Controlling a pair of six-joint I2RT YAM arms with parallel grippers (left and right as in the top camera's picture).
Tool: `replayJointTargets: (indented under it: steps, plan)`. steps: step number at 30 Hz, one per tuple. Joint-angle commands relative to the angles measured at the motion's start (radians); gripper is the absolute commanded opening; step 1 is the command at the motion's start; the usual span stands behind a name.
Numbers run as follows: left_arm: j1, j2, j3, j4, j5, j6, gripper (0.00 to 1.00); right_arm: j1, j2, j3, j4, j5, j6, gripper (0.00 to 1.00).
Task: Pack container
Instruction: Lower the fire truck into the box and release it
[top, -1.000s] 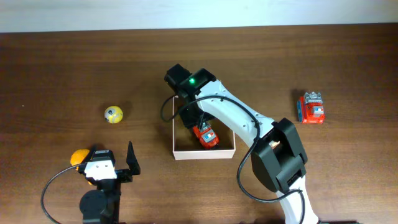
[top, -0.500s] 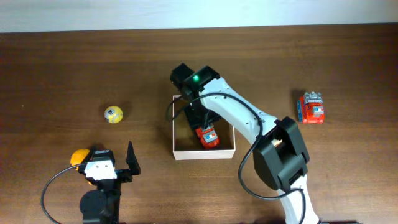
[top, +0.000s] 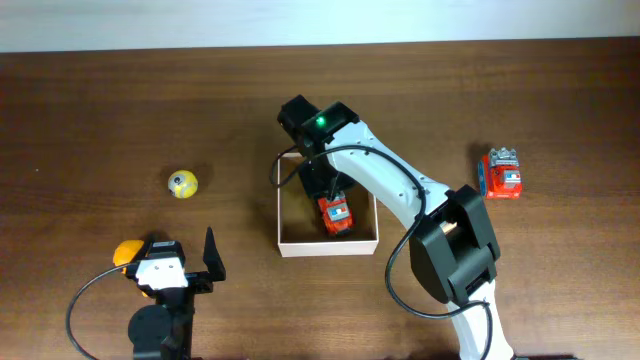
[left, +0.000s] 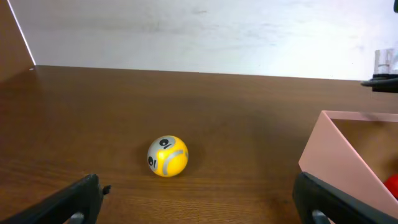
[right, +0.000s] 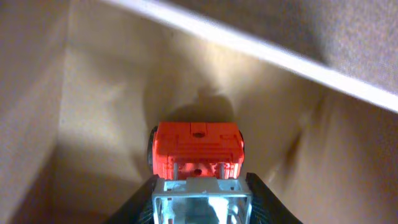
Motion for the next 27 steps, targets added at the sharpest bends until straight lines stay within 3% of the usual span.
replayJointTargets:
  steps: [1,27]
  plan:
    - [-0.003,-0.005,-0.008,0.004,0.011,0.019,0.99,-0.003,-0.002,-0.008,0.032,0.005,0.001,0.36]
    - [-0.003,-0.005,-0.008,0.004,0.011,0.019,0.99,-0.003,-0.002,-0.008,0.246,-0.132,0.257,0.37]
